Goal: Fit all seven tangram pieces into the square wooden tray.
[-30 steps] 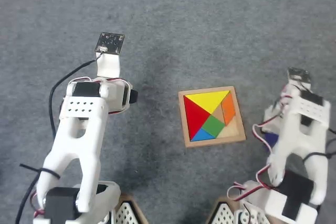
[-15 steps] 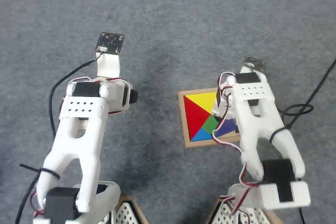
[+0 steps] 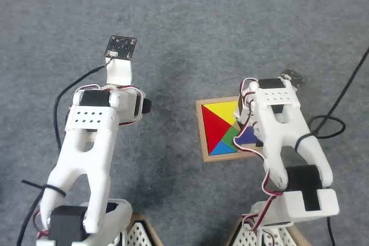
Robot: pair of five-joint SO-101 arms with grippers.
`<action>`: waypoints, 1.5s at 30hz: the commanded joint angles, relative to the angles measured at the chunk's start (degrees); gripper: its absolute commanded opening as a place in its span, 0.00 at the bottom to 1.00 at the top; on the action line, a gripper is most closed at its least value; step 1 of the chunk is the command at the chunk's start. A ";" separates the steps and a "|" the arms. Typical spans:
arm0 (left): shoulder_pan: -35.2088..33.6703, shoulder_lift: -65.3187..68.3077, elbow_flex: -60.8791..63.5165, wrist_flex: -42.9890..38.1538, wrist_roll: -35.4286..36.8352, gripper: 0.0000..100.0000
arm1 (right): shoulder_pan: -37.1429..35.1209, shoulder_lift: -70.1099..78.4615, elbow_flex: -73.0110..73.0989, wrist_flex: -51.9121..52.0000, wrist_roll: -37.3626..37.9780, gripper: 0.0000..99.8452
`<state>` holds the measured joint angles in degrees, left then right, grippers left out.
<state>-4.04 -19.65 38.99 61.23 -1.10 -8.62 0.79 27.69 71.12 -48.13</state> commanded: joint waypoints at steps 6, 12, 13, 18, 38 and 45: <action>0.00 -2.55 -1.10 -1.41 -0.70 0.23 | 1.01 -0.22 -2.64 -1.89 0.62 0.09; 0.00 -2.55 -1.10 -1.32 -0.70 0.23 | 1.01 -0.22 -2.64 -1.80 0.62 0.14; 0.00 -2.55 -1.10 -1.32 -0.70 0.23 | 1.01 -0.22 -2.64 -1.54 0.62 0.14; 0.00 -2.55 -1.10 -1.41 -0.70 0.23 | 1.10 -0.22 -1.76 -0.57 0.70 0.14; 0.09 -2.55 -1.10 -1.41 -0.70 0.23 | 2.51 -0.75 -1.76 0.31 9.23 0.22; 0.35 -2.55 -1.10 -1.41 -0.70 0.23 | 1.45 -0.75 -1.93 1.27 9.05 0.24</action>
<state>-4.04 -19.65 38.99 61.23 -1.10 -6.77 0.79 27.69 71.65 -39.96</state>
